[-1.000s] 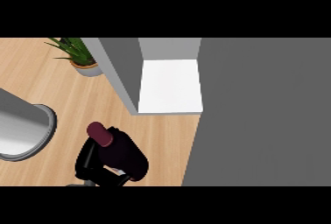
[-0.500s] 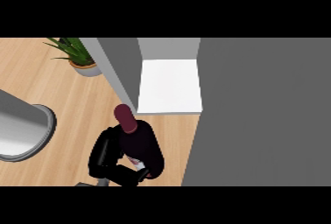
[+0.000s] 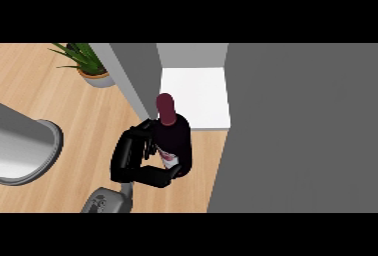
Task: Pick up the wine, place it into the cabinet and close the cabinet
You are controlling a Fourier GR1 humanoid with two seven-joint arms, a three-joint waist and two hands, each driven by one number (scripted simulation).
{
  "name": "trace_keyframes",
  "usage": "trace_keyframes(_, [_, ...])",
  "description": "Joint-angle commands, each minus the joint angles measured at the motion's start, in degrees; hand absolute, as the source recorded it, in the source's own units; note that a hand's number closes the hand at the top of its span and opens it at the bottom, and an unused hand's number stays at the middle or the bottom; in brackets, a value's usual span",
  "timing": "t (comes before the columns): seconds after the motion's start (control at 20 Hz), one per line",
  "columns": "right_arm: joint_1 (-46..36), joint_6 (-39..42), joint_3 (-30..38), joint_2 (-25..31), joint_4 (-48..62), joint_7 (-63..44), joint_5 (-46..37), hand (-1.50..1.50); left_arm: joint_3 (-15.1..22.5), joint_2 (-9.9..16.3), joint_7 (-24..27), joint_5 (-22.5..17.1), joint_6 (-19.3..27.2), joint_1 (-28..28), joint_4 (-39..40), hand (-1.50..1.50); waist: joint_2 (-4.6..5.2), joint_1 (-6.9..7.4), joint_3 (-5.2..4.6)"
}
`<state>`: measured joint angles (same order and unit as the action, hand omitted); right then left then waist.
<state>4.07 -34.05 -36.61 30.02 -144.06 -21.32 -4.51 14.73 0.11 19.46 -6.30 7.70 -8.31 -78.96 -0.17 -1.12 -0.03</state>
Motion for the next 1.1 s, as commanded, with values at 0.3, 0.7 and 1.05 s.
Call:
trace_keyframes(0.3, [5.48, 0.40, -2.49, 2.47, -14.12, -4.34, -2.31, -1.50, 0.56, -0.10, 0.24, -0.32, 5.89, -11.74, 12.08, 1.50, -0.02, -1.10, -0.07])
trace_keyframes(0.7, [6.01, 1.40, 1.58, 2.04, -11.60, -0.18, 2.57, -1.50, 0.54, -0.10, 1.67, -3.76, 5.63, -20.24, 22.39, 1.50, 0.23, -0.75, -0.01])
trace_keyframes(1.05, [9.50, 2.05, 0.57, 1.92, -11.36, 3.02, 2.28, -1.50, -0.69, -0.11, 4.03, -9.16, 6.47, -28.78, 31.61, 1.50, 0.25, -1.18, 0.00])
